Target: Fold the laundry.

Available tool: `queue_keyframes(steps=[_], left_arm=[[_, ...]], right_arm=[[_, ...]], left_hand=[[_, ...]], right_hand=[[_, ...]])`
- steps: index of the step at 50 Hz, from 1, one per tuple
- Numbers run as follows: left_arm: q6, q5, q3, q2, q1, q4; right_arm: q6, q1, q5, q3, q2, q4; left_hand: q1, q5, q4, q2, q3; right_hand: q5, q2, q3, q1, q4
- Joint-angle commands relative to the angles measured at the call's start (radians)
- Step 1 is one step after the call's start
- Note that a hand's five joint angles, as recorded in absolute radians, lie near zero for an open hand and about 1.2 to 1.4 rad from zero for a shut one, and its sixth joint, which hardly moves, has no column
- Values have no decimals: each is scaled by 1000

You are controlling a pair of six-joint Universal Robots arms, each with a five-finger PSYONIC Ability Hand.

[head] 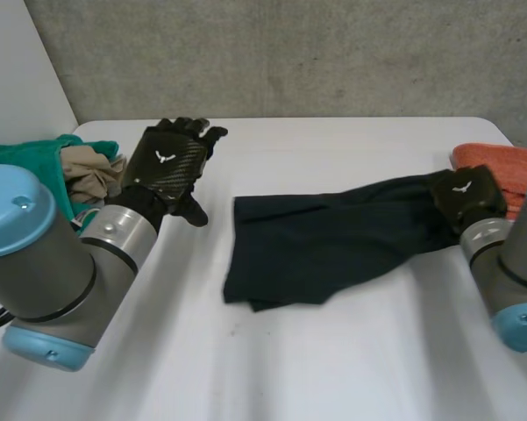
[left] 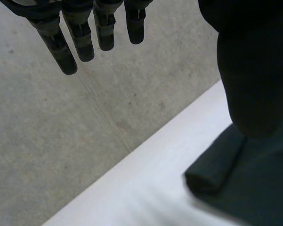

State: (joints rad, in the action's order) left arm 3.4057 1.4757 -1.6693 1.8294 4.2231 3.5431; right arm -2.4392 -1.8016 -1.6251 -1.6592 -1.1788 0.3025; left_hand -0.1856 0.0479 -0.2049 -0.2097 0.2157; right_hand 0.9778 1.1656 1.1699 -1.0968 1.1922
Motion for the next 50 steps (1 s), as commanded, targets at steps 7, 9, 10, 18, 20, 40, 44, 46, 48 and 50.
queue_keyframes(steps=[7, 9, 10, 18, 20, 40, 44, 46, 48, 50], left_arm=[[0, 2, -29, -39, 15, 0], [0, 2, -29, -39, 15, 0], [-2, 2, -26, -39, 15, 2], [-2, 5, 19, -22, 14, 22], [-3, 5, 39, -15, 14, 30], [-174, 18, 670, 485, -183, -312], [-187, 70, 760, 573, -202, -464], [-200, 123, 770, 597, -204, -498], [-204, 156, 766, 610, -204, -504], [-203, 169, 763, 614, -204, -510]], right_arm=[[350, -333, 278, 75, 68, 118], [359, -380, 349, 72, 97, 122], [373, -415, 408, 66, 125, 121], [468, -450, 416, 65, 188, 49], [430, -449, 410, 62, 156, 55], [-531, -163, 287, 286, 33, -278], [-537, -163, 297, 418, 163, -405], [-535, -163, 315, 489, 231, -486], [-529, -165, 350, 545, 292, -551], [-524, -165, 363, 578, 323, -581]], left_hand=[[11, -48, 30, 35, -41], [11, -48, 30, 35, -41], [11, -48, 30, 35, -41], [11, -48, 30, 35, -41], [11, -48, 30, 35, -41], [4, -41, 24, 29, -35], [1, -38, 21, 26, -32], [1, -38, 21, 26, -32], [4, -41, 24, 28, -34], [4, -41, 24, 29, -35]], right_hand=[[244, 231, 226, -299, 204], [244, 231, 226, -299, 204], [244, 231, 226, -299, 204], [-978, -991, -995, 922, -1018], [-978, -991, -995, 922, -1018], [-978, -991, -995, 922, -1018], [-978, -991, -995, 922, -1018], [-978, -991, -995, 922, -1018], [-978, -991, -995, 922, -1018], [-978, -991, -995, 922, -1018]])
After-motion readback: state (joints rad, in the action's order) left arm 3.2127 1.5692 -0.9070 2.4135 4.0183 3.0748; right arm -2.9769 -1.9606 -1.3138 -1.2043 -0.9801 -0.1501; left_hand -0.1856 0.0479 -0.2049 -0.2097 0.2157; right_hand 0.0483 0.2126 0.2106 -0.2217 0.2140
